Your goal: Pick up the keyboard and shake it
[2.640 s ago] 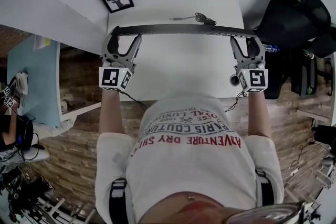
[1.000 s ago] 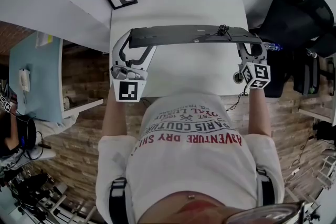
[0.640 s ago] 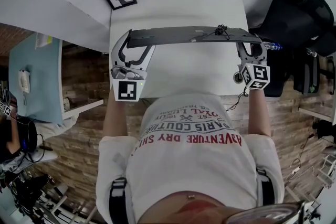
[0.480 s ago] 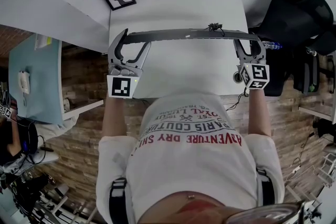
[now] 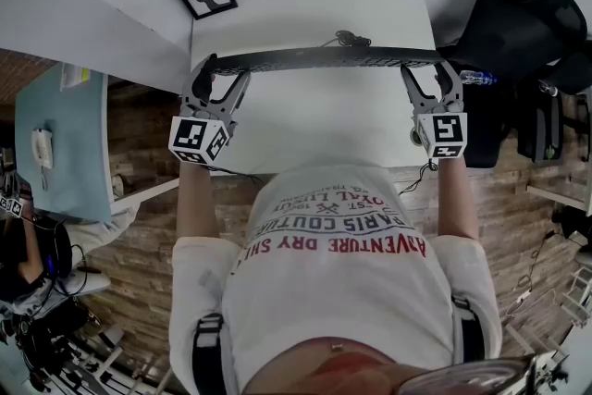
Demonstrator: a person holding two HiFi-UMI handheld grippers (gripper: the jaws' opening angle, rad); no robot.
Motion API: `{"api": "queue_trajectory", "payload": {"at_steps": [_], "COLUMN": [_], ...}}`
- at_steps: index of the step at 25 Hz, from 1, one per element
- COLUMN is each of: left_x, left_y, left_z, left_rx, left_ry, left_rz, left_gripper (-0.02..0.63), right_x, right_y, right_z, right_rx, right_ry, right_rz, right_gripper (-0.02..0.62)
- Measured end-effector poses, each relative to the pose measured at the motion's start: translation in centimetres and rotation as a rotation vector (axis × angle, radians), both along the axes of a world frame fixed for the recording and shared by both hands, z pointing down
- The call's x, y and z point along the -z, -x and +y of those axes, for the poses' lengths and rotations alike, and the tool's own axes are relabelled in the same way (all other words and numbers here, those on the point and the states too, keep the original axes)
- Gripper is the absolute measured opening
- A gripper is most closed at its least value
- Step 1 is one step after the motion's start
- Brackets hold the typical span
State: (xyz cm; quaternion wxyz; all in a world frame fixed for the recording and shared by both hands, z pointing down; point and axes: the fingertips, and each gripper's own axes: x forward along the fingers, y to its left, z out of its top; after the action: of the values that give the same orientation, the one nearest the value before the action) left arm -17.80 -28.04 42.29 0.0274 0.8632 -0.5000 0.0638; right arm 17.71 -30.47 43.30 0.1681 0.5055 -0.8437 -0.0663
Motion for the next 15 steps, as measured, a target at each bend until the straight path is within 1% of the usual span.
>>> {"api": "queue_trajectory", "payload": {"at_steps": [5,7,9,11,13,15], "left_x": [-1.2,-1.5,-1.9,-2.2,-2.5,-2.6], "left_y": [1.1,1.4,1.7,1.8,1.8,1.7], "left_z": [-0.8,-1.0,-1.2,-1.3,-1.2,-1.1], "left_rx": [-0.006,-0.011,-0.016,-0.018,-0.022,-0.031], "left_ry": [0.048,0.056,0.064,0.069,0.067,0.061], "left_rz": [0.052,0.07,0.088,0.099,0.106,0.109], "left_gripper": [0.314,0.314,0.317,0.319,0.32,0.321], "right_x": [1.2,1.8,2.7,3.6,4.4,4.7], "right_y": [1.2,1.5,1.9,2.3,2.5,2.3], "right_z": [0.0,0.2,0.3,0.6,1.0,1.3], "right_rx": [0.019,0.026,0.034,0.043,0.048,0.036], "right_ry": [-0.069,-0.117,-0.186,-0.26,-0.322,-0.352], "right_rz": [0.048,0.071,0.1,0.141,0.21,0.258], "right_gripper": [0.282,0.282,0.282,0.282,0.282,0.282]}}
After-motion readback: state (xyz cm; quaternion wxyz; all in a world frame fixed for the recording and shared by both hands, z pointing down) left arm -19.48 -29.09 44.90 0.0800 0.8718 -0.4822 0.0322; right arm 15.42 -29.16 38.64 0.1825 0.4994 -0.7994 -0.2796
